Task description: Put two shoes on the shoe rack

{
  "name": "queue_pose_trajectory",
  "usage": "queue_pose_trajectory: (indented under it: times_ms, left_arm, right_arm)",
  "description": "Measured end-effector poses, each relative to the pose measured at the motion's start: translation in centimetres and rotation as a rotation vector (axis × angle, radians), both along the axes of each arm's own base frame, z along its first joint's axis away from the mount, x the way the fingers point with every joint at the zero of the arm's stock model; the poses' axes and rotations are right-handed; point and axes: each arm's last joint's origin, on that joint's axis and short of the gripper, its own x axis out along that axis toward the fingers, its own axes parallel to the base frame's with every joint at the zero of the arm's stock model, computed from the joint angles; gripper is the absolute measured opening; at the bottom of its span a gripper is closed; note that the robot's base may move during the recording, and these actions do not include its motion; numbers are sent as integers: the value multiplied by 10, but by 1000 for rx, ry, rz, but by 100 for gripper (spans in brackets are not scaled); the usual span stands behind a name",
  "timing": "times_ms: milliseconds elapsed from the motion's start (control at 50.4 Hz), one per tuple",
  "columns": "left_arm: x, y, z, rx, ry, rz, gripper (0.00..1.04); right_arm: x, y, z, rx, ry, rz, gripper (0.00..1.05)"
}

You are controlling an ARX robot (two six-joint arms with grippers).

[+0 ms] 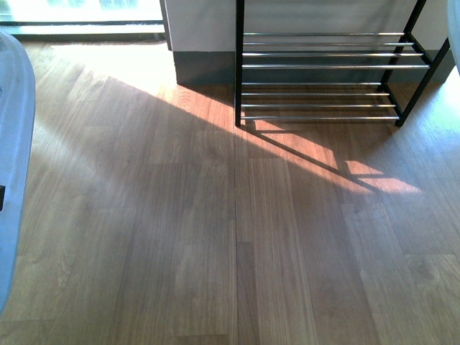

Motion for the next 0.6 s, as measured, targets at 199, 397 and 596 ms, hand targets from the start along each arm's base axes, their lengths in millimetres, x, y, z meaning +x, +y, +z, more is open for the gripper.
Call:
queue_pose_trajectory:
  times_ms: [199,397,596]
  left_arm:
    - [0,0,0,1,0,3,2]
    - [0,0,0,1,0,3,2]
    - [0,0,0,1,-1,4,2]
  right_arm:
    - [0,0,0,0,0,0,1]
    - [0,0,0,0,0,0,1]
    - [0,0,0,0,0,1,1]
